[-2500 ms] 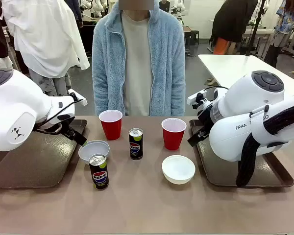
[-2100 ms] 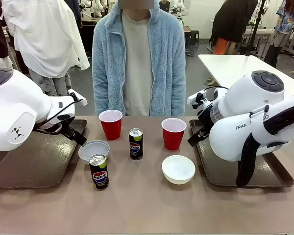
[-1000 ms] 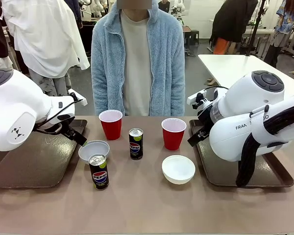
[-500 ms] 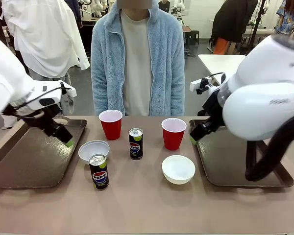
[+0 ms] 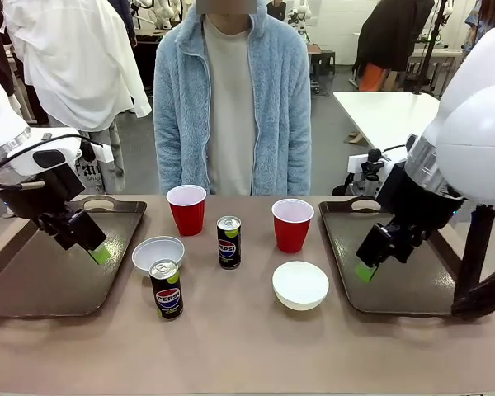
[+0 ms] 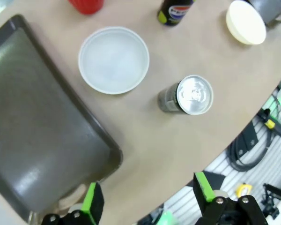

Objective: Prepare tableware on both trays.
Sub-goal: Pick up a Picnic Bowl from the table and place it on a Handle tray.

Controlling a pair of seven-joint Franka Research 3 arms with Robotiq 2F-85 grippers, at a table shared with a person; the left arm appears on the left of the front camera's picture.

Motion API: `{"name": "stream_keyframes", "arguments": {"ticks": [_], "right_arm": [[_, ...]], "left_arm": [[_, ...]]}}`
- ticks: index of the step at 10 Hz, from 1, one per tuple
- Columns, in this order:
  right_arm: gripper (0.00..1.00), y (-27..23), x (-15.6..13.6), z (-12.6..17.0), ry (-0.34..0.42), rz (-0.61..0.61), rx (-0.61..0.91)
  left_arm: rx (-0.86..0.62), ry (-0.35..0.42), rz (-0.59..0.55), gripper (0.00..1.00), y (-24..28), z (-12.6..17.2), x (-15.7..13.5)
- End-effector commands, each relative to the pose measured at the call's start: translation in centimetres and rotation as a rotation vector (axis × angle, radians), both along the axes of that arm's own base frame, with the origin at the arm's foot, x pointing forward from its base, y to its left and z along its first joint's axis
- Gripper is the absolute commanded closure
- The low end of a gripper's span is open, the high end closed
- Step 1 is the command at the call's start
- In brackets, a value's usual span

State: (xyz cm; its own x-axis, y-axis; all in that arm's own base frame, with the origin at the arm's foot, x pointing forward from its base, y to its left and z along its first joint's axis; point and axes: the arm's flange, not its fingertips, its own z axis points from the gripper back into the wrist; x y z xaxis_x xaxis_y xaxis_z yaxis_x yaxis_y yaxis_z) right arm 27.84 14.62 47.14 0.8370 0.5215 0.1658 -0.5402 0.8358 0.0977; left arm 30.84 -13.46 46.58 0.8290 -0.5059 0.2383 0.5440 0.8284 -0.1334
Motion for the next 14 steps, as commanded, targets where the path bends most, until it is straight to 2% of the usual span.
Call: {"name": "stream_keyframes", "arguments": {"ticks": [1,2,3,4,6,8,10,14], "right_arm": [[0.0,0.9,1.0,-0.2,-0.046,0.014,0.024],[0.0,0.0,0.0,0.0,0.0,0.0,0.0],[0.0,-2.1,1.5,-0.3,0.055,-0.017,0.205],[0.0,-6.2,2.3,-0.3,0.083,-0.09,0.525],[0.0,-13.9,1.2,-1.6,0.104,-0.243,0.798],[0.0,-18.7,-0.9,-2.4,0.105,-0.389,0.891],[0.0,-22.2,-2.9,-2.7,0.082,-0.504,0.945],[0.0,-25.6,-6.1,-3.2,0.111,-0.499,0.921]], "left_arm": [[-0.003,0.0,0.001,0.0,0.0,0.1,-0.1],[-0.177,0.044,-0.105,0.0,0.3,-0.9,2.2],[-0.404,0.138,-0.081,0.0,1.3,-1.3,4.2],[-0.64,0.208,-0.044,0.0,3.5,-1.1,5.3],[-0.951,0.226,0.036,0.0,8.9,-1.1,5.7],[-0.988,0.241,0.145,0.0,12.5,-1.9,5.6],[-0.958,0.249,0.241,0.0,16.2,-2.1,4.6],[-0.921,0.249,0.349,0.0,20.9,-3.1,2.2]]}}
